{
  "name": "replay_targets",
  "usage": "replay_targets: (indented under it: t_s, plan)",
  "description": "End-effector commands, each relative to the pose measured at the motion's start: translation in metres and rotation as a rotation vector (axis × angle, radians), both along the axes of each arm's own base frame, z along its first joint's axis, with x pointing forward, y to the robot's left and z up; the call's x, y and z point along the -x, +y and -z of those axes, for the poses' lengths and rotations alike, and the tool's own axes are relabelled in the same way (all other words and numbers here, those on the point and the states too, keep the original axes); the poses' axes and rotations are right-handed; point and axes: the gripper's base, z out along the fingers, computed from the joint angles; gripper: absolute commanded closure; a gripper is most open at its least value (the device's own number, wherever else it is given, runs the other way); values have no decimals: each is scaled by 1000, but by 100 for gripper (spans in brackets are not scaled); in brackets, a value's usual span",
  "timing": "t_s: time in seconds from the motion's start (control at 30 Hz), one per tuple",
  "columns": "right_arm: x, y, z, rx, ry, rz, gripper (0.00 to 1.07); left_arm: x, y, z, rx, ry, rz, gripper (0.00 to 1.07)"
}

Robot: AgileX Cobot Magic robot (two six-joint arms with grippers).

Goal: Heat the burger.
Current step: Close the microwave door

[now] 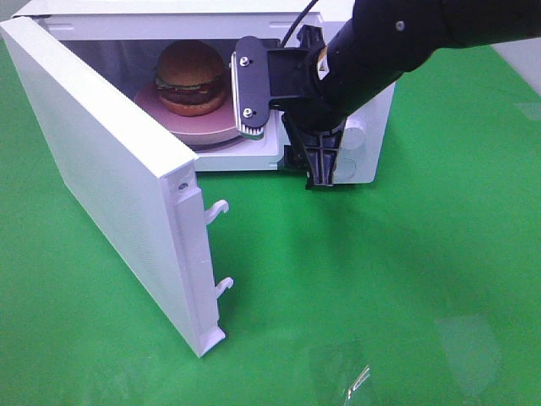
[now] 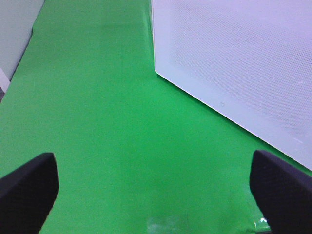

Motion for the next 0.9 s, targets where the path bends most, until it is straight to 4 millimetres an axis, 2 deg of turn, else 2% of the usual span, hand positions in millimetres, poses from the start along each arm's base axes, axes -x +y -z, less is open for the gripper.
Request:
replay_targets:
  t_s: [0.03, 0.1, 0.33, 0.67, 0.7, 0.73, 0.8, 0.9]
  plan:
    - [8, -10, -8, -16, 16, 50, 31, 2, 0, 1, 3, -11, 9, 7]
    - [12, -13, -11, -27, 24, 73, 31, 2, 0, 1, 3, -11, 9, 7]
    - [45, -39, -23, -179, 158, 341, 31, 2, 0, 1, 3, -11, 9, 7]
    - [81, -67, -40, -330, 257, 600, 31, 2, 0, 1, 3, -11, 9, 7]
    - [90, -75, -44, -357, 278, 660, 31, 2, 0, 1, 3, -11, 9, 7]
    - [90, -75, -44, -357, 278, 660, 31, 2, 0, 1, 3, -11, 9, 7]
    - [107, -88, -51, -368, 320, 761, 31, 2, 0, 1, 3, -11, 9, 7]
    - [114, -95, -54, -347, 344, 811, 31, 2, 0, 1, 3, -11, 9, 7]
